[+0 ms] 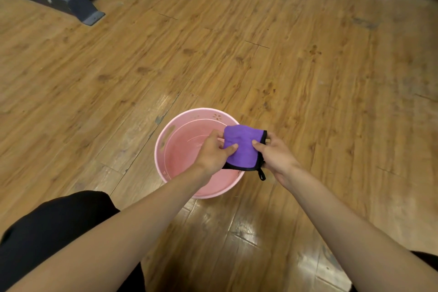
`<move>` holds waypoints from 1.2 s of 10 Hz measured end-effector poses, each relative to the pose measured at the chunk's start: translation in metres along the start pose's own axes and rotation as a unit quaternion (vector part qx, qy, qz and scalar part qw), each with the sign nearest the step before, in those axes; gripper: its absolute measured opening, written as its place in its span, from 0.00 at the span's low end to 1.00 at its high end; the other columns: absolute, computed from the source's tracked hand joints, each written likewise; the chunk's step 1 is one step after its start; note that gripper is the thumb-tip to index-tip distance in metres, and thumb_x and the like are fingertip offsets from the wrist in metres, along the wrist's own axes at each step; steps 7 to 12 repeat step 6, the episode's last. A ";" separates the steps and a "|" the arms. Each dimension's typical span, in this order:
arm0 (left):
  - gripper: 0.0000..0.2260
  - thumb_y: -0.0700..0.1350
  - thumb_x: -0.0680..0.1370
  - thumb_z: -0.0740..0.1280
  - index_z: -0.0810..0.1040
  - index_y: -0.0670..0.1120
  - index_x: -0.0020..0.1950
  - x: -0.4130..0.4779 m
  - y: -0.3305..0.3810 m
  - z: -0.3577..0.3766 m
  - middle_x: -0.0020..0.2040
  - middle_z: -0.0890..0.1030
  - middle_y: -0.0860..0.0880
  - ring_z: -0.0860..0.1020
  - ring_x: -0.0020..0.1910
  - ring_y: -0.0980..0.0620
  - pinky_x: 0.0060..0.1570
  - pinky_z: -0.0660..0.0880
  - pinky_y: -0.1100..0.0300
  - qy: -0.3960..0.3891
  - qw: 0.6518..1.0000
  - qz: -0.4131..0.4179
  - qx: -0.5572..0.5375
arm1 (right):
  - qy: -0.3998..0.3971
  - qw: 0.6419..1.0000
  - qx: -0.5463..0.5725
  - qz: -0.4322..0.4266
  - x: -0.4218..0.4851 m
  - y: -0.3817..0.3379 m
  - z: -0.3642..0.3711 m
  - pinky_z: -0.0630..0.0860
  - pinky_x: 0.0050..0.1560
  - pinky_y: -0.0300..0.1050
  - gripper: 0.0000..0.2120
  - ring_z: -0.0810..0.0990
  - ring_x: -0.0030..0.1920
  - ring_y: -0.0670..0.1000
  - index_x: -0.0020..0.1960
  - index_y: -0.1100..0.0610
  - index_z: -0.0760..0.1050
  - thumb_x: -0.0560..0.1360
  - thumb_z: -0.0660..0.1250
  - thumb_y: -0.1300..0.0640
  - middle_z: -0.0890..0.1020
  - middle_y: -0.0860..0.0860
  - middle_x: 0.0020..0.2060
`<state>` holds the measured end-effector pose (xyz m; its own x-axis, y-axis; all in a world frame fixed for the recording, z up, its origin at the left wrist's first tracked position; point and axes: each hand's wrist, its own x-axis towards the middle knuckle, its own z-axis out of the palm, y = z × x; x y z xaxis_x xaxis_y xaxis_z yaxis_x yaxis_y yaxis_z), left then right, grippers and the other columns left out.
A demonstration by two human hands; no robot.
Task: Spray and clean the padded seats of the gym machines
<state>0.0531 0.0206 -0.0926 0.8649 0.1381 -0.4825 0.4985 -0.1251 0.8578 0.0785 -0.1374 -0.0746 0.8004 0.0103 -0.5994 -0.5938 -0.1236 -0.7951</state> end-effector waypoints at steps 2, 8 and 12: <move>0.18 0.44 0.75 0.77 0.70 0.50 0.56 -0.005 -0.002 -0.001 0.55 0.72 0.51 0.75 0.51 0.54 0.51 0.73 0.61 0.120 0.970 0.167 0.132 | 0.154 0.956 -0.224 -0.116 0.000 0.008 0.002 0.76 0.54 0.48 0.19 0.78 0.51 0.50 0.63 0.51 0.69 0.75 0.72 0.54 0.77 0.49 0.53; 0.12 0.41 0.80 0.69 0.75 0.44 0.63 -0.010 0.002 0.001 0.63 0.77 0.47 0.79 0.54 0.55 0.52 0.73 0.71 -0.031 0.972 0.199 0.120 | 0.110 0.980 -0.144 -0.083 -0.003 -0.005 0.019 0.79 0.50 0.51 0.09 0.81 0.44 0.52 0.47 0.52 0.79 0.77 0.60 0.56 0.83 0.49 0.41; 0.12 0.41 0.80 0.69 0.75 0.44 0.63 -0.010 0.002 0.001 0.63 0.77 0.47 0.79 0.54 0.55 0.52 0.73 0.71 -0.031 0.972 0.199 0.120 | 0.110 0.980 -0.144 -0.083 -0.003 -0.005 0.019 0.79 0.50 0.51 0.09 0.81 0.44 0.52 0.47 0.52 0.79 0.77 0.60 0.56 0.83 0.49 0.41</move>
